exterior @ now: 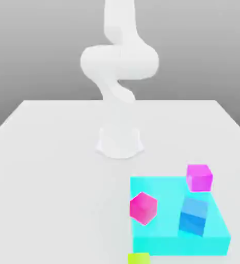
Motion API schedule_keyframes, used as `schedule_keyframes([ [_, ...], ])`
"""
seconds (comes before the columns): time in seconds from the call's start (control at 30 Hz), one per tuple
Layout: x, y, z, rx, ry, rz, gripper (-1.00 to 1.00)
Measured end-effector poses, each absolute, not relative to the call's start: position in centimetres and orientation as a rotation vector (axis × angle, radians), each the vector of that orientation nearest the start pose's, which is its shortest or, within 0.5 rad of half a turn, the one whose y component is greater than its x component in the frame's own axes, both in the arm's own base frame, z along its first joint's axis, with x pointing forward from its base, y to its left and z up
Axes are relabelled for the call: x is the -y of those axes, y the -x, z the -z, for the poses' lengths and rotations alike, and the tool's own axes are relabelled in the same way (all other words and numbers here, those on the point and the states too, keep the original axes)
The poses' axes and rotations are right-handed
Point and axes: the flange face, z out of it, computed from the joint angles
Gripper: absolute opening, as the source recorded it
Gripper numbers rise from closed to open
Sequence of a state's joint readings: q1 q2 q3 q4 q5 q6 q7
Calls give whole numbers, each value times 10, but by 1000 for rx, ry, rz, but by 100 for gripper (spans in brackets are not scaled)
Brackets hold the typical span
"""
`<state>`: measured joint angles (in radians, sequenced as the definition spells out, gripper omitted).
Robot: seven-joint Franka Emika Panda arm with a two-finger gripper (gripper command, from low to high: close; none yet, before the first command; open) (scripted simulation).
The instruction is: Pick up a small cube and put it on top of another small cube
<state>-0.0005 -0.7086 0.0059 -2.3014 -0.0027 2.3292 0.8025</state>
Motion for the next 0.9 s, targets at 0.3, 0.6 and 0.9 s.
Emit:
schedule_keyframes([
  [0.3, -14, -478, -548, -1090, 2662, 691, 0],
  [0.6, -26, -529, -393, -1113, 2806, 397, 0],
  [0.9, -38, -528, -228, -1122, 2915, 77, 0],
])
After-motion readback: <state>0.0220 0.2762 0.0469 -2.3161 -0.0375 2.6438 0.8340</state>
